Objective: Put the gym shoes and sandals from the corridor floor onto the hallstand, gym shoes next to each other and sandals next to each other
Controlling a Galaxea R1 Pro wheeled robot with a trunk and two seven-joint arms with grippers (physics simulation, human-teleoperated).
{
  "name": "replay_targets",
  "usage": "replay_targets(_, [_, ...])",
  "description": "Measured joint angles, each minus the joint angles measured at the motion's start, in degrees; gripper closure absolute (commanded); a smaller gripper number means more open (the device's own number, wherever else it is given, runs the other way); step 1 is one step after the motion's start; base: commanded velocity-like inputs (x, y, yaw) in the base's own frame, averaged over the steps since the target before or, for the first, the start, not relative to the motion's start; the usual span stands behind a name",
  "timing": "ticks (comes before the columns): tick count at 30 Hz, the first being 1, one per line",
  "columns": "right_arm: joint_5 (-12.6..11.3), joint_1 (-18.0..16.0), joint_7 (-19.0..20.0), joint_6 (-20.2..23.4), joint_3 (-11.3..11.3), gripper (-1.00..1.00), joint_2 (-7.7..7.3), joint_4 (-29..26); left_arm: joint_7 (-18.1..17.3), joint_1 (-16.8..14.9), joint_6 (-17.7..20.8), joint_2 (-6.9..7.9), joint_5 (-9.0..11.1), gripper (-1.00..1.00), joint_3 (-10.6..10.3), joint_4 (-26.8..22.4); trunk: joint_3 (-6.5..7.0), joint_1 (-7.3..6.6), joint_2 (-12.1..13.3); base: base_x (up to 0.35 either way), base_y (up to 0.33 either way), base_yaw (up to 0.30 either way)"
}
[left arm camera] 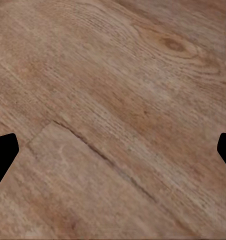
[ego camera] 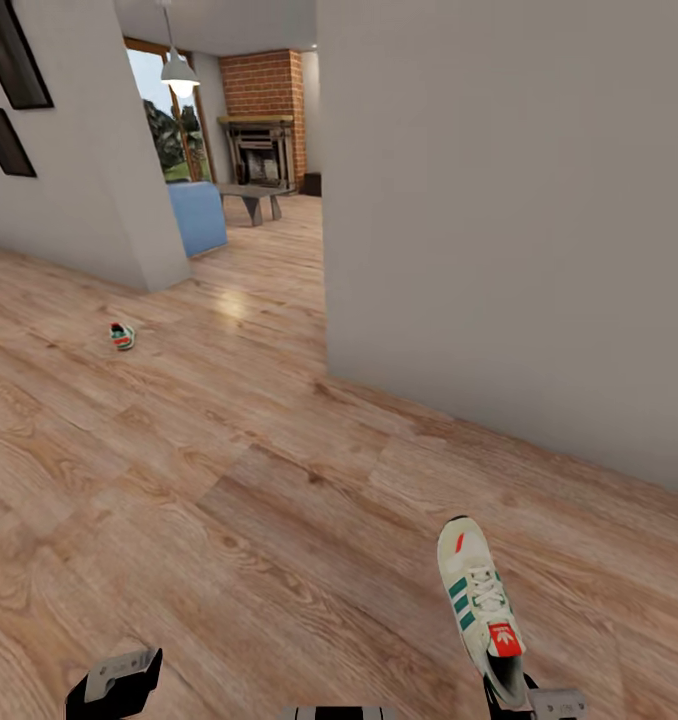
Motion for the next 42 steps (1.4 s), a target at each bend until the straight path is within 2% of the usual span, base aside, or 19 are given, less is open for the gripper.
replay_targets(19, [0.00,0.00,0.00,0.03,0.08,1.00,0.09,0.15,0.00,0.00,0.02,0.00,-0.03,-1.00,-0.04,0.05,5.09,-3.97,7.22,0.000,0.000,-0.170])
replay_targets(34, [-0.08,-0.03,-0.06,0.01,0.00,1.00,0.18,0.77,0.00,0.01,0.02,0.00,0.04,-1.00,0.00,-0.03,5.34,-3.98,7.24,0.000,0.000,-0.027])
replay_targets(42, [-0.15,-0.02,-0.08,0.01,-0.13,1.00,0.15,0.87,0.00,0.01,0.02,0.00,0.02,-1.00,0.07,0.00,5.63,-3.98,7.24,0.000,0.000,-0.210])
